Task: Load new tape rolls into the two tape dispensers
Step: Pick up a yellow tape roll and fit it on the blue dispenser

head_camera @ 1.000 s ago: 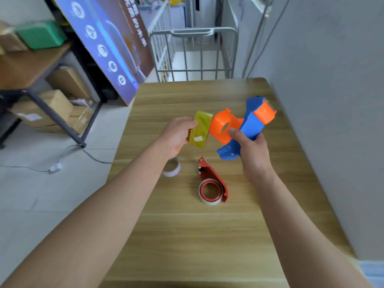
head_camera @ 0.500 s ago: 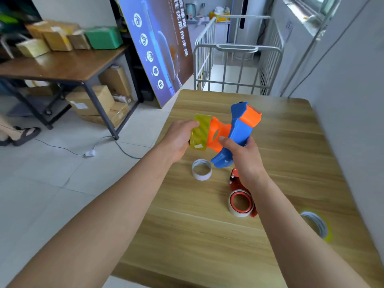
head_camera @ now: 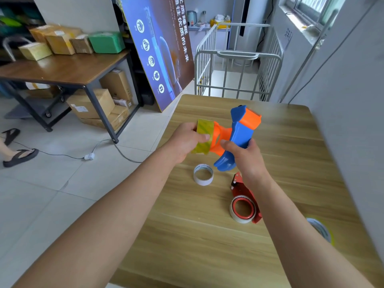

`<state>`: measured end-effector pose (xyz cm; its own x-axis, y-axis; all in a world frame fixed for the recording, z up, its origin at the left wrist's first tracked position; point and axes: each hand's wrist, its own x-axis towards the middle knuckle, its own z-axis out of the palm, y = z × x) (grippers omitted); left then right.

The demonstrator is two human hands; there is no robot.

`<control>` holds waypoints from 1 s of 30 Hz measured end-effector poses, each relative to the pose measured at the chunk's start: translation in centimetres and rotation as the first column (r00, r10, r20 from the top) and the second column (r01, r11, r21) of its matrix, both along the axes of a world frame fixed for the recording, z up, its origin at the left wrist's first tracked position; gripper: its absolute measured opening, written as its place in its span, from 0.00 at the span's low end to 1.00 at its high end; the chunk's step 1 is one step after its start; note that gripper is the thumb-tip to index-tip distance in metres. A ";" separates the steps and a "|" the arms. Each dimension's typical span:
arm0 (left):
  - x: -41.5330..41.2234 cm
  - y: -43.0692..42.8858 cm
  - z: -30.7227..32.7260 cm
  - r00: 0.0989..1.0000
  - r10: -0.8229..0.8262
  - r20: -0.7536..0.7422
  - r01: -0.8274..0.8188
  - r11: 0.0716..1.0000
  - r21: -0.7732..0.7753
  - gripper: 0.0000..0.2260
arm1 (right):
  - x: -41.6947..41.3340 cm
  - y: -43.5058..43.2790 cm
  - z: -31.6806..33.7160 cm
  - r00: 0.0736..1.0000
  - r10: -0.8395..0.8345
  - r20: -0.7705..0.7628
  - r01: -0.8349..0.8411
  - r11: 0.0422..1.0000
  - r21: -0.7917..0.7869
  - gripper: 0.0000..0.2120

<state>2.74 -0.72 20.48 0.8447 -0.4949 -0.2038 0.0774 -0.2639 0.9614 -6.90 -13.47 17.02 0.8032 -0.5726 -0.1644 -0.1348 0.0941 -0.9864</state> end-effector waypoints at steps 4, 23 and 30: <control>0.3 -0.1 -0.2 0.999 0.019 0.044 -0.021 0.999 0.045 0.11 | 0.1 -0.4 0.0 0.999 -0.038 -0.002 0.038 0.999 -0.007 0.17; 0.0 1.5 -2.0 0.758 -0.401 0.514 0.073 0.836 0.544 0.26 | -0.1 -0.1 -0.8 0.996 0.026 -0.081 -0.038 0.987 -0.153 0.17; -0.7 1.5 -2.3 0.720 -0.361 0.592 0.001 0.855 0.519 0.27 | -0.3 0.5 -0.5 0.992 0.108 -0.059 -0.114 0.987 -0.113 0.15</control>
<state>2.08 0.80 18.13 0.7491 -0.6519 0.1179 -0.6116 -0.6121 0.5012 -7.19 -12.97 16.54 0.8547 -0.4984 -0.1452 -0.1895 -0.0391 -0.9811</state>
